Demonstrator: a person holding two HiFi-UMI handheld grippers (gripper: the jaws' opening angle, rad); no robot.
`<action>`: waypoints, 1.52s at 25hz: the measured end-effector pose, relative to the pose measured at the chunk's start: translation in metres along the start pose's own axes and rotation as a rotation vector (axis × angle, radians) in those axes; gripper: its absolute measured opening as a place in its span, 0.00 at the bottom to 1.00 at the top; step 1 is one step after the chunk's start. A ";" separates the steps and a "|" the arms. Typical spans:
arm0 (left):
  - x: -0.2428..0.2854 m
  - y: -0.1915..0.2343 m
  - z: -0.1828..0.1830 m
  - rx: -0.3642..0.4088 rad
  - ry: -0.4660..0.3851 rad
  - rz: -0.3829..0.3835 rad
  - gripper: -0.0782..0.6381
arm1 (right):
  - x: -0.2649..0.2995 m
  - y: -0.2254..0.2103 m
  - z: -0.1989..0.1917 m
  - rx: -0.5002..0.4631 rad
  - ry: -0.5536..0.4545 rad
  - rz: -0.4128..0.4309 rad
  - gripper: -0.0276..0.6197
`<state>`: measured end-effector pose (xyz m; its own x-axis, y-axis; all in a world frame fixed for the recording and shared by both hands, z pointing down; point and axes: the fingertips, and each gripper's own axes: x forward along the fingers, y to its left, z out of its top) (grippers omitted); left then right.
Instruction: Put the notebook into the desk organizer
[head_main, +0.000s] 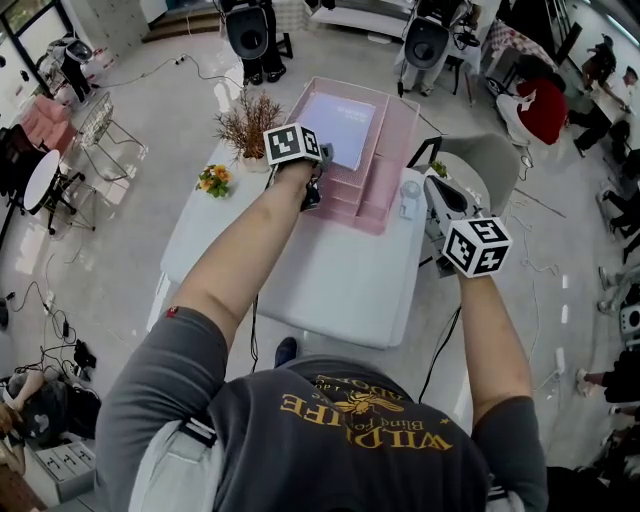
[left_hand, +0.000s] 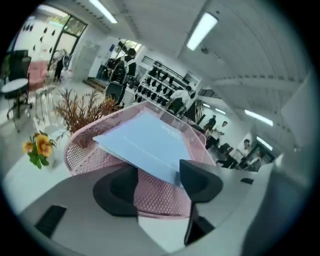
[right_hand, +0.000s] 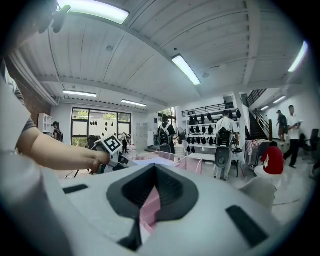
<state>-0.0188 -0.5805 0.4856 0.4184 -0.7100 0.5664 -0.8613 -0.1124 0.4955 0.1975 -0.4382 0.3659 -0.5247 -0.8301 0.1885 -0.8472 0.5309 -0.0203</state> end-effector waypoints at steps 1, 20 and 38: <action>0.000 0.000 -0.002 0.065 0.006 0.033 0.48 | 0.000 -0.001 -0.001 0.000 0.003 -0.003 0.04; -0.017 0.006 -0.008 0.339 -0.008 0.174 0.67 | -0.012 -0.013 -0.003 -0.007 0.027 -0.045 0.04; -0.138 -0.100 -0.003 0.481 -0.289 -0.356 0.46 | -0.049 -0.014 0.025 -0.005 -0.062 -0.063 0.04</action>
<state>0.0106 -0.4690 0.3595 0.6647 -0.7225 0.1900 -0.7454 -0.6245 0.2329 0.2329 -0.4088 0.3328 -0.4749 -0.8707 0.1279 -0.8783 0.4781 -0.0058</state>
